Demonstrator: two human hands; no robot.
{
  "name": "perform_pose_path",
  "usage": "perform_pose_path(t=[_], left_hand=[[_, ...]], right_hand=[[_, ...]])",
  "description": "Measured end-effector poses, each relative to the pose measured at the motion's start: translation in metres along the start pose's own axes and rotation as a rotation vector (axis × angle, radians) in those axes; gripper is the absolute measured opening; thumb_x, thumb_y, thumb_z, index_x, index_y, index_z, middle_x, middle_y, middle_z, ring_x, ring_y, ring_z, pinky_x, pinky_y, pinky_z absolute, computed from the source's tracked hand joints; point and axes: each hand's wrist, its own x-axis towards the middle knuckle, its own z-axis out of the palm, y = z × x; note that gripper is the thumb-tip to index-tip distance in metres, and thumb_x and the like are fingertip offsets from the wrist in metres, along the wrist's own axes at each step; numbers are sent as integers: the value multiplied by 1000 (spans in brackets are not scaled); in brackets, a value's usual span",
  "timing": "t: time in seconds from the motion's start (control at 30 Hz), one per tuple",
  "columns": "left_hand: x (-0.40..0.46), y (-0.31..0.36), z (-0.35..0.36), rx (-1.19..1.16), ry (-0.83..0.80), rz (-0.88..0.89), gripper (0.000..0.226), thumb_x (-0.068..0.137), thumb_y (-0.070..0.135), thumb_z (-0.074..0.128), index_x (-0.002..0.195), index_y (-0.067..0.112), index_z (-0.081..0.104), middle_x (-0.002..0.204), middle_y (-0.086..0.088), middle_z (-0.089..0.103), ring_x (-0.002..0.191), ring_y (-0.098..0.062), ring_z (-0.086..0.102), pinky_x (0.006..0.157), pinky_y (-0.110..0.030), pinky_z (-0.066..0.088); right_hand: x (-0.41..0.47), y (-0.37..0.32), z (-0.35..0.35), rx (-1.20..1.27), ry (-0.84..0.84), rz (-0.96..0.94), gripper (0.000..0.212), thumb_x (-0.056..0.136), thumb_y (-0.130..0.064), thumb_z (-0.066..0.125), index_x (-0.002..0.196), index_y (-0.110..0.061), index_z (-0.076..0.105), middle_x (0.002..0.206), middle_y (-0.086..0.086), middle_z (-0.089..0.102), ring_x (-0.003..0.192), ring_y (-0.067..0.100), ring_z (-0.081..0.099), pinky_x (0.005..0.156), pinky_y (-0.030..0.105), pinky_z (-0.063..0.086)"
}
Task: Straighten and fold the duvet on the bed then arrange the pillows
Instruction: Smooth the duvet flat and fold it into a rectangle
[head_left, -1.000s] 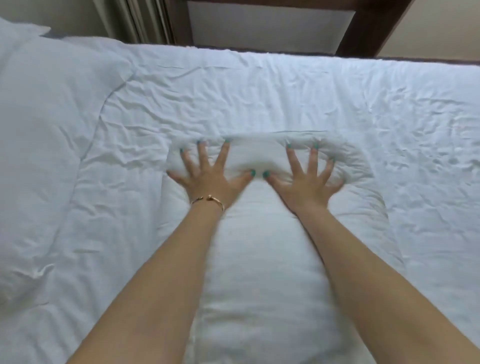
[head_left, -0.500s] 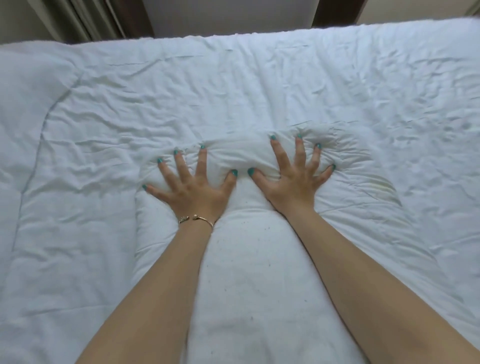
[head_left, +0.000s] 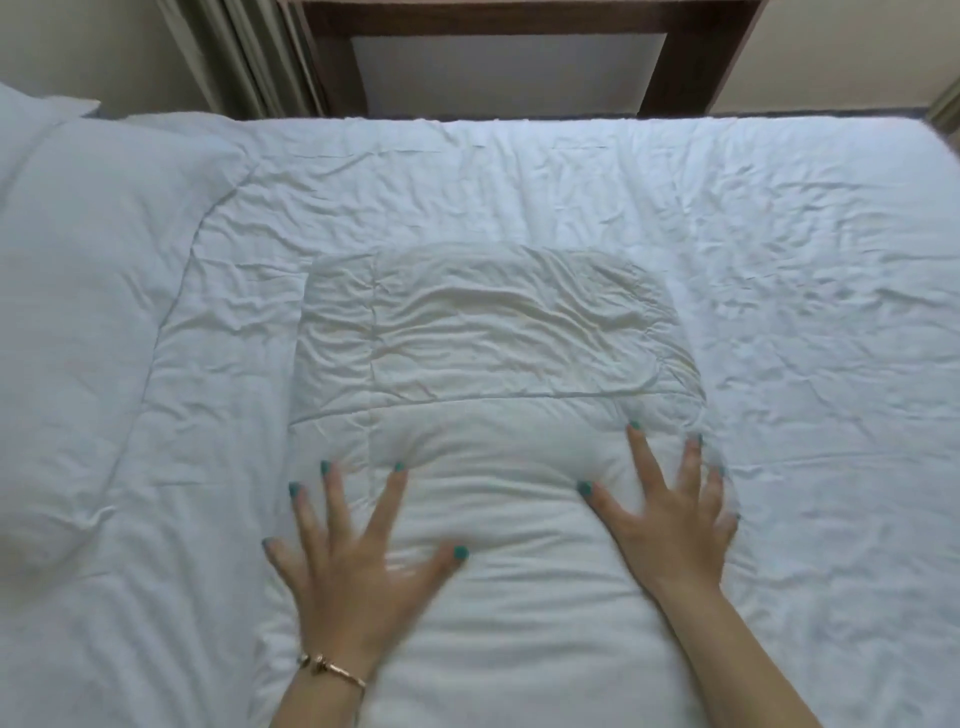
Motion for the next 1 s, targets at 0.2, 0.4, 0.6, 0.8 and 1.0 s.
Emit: perform_pose_path(t=[0.2, 0.4, 0.6, 0.8, 1.0], left_hand=[[37, -3, 55, 58, 5, -66, 93, 64, 98, 16, 146, 56, 10, 162, -6, -7, 148, -35, -2, 105, -72, 14], [50, -8, 84, 70, 74, -58, 91, 68, 95, 16, 147, 52, 8, 162, -10, -2, 147, -39, 3, 104, -73, 12], [50, 2, 80, 97, 50, -85, 91, 66, 96, 10, 145, 56, -6, 161, -9, -12, 147, -35, -7, 106, -73, 8], [48, 4, 44, 22, -174, -118, 90, 56, 99, 19, 130, 69, -23, 150, 8, -40, 140, -25, -34, 108, -69, -8], [16, -37, -1, -241, -146, -531, 129, 37, 92, 64, 136, 65, -14, 159, 1, -6, 146, -30, -5, 113, -63, 6]], right_hand=[[27, -6, 47, -27, 16, 23, 83, 67, -94, 15, 133, -65, -26, 159, 2, -21, 145, 37, -14, 110, 69, 3], [35, -4, 72, -14, 58, -16, 86, 68, -91, 14, 140, -59, -20, 160, 9, -19, 144, 43, -7, 108, 71, 6], [42, 6, 68, 62, 6, -102, 85, 76, -88, 19, 141, -51, -23, 159, 9, -20, 143, 43, -16, 106, 74, -6], [44, 8, 58, 144, -77, -51, 86, 61, -98, 17, 135, -69, -16, 158, -3, -22, 145, 35, -15, 110, 67, -6], [50, 57, -5, 210, -155, -126, 108, 44, -93, 49, 137, -68, 1, 158, -5, 3, 141, 34, 15, 110, 56, 19]])
